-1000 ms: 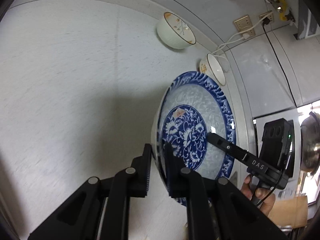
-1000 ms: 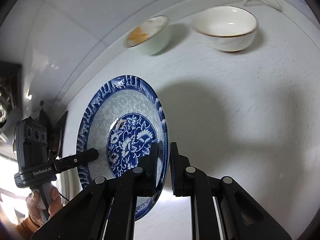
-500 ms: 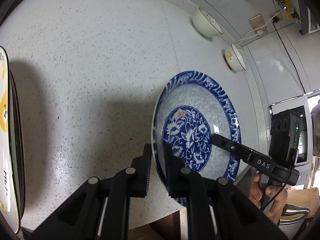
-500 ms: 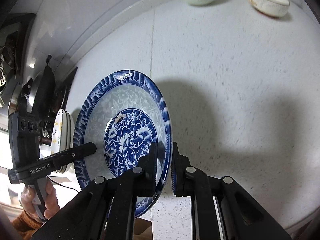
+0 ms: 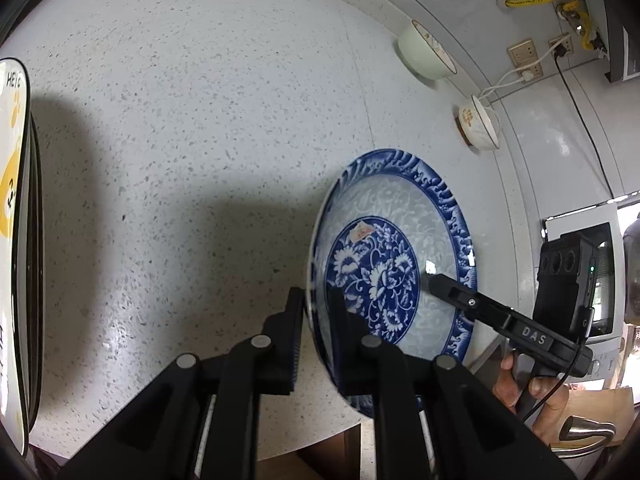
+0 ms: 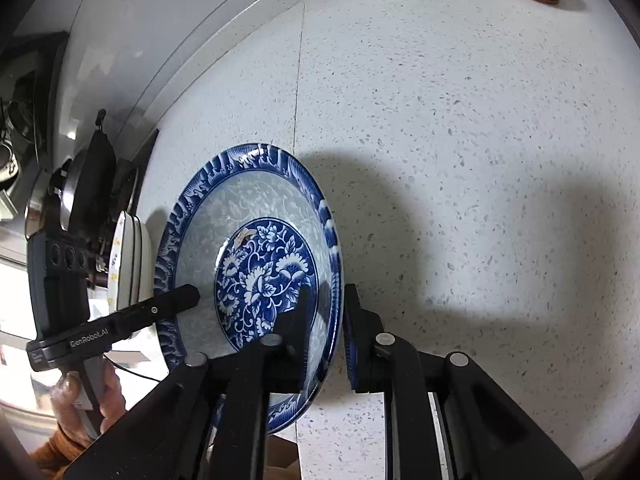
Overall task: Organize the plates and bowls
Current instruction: 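Carry the blue-and-white dish beside the plate stack and open both grippers, then reach both grippers to the white gold-rimmed bowl and close on its rim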
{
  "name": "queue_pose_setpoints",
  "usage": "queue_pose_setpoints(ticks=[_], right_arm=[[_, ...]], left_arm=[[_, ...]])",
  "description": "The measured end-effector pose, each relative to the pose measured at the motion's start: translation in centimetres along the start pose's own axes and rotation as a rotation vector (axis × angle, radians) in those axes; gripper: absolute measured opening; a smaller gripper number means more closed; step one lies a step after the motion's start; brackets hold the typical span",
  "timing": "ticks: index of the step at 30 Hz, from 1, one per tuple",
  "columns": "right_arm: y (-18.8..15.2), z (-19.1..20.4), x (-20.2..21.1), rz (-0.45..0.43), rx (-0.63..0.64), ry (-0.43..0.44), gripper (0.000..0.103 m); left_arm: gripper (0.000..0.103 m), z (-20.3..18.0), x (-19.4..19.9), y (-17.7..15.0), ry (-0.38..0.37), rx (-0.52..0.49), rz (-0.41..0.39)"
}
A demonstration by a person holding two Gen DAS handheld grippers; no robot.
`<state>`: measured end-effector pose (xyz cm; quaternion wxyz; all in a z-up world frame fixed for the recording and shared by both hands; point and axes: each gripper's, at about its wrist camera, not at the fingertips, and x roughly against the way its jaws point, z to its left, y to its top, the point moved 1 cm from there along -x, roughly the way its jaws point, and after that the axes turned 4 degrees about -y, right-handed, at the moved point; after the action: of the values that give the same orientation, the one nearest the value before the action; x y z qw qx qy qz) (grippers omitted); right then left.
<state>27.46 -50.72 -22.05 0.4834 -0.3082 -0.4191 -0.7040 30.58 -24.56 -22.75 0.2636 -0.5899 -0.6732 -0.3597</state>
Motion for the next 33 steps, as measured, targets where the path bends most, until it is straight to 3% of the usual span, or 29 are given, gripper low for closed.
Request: queue_pose_setpoints(ticks=[1,3,7,8,9,10,11,13,16,22,27,33], right_arm=[[0.0,-0.1,0.3,-0.009,-0.001,0.003,0.023],[-0.2,-0.4,0.8,-0.024,-0.006,0.006,0.043],[-0.1,-0.6,1.8,-0.053,-0.004,0.021,0.050],[-0.1,-0.5,1.9,-0.059,-0.007,0.022,0.052],[-0.1,-0.7,2.2,-0.069,-0.008,0.020,0.056],[-0.1,-0.7,2.4,-0.079,-0.008,0.018,0.061],[-0.1,-0.9,2.6,-0.088,-0.011,0.018,0.063],[0.0,-1.4,3.2,-0.106,-0.023,0.023,0.072],[0.2,-2.1,4.3,-0.135,-0.033,0.037,0.084],[2.3,-3.7,7.1,-0.218,-0.057,0.008,0.087],[6.3,-5.9,10.2,-0.303,-0.073,-0.053,0.091],[12.6,-10.0,12.2,-0.356,-0.101,-0.146,0.091]], left_arm=[[0.013,0.1,0.1,0.1,-0.004,0.003,-0.002],[0.013,0.2,0.5,0.2,-0.012,0.012,-0.010],[0.015,0.0,2.0,0.6,0.006,0.006,-0.044],[0.030,-0.1,2.3,0.8,0.019,-0.005,-0.052],[0.061,-0.4,2.7,1.0,0.025,-0.018,-0.056],[0.073,-0.6,3.1,1.2,0.025,-0.031,-0.058],[0.078,-0.9,3.6,1.4,0.027,-0.044,-0.077],[0.078,-1.5,4.7,1.9,0.031,-0.063,-0.123],[0.078,-2.4,5.9,3.3,-0.022,-0.040,-0.179],[0.078,-6.2,5.5,6.9,-0.103,-0.054,-0.173],[0.078,-11.3,0.6,10.3,-0.204,-0.032,-0.094],[0.078,-17.2,-7.9,13.6,-0.215,-0.048,-0.016]])
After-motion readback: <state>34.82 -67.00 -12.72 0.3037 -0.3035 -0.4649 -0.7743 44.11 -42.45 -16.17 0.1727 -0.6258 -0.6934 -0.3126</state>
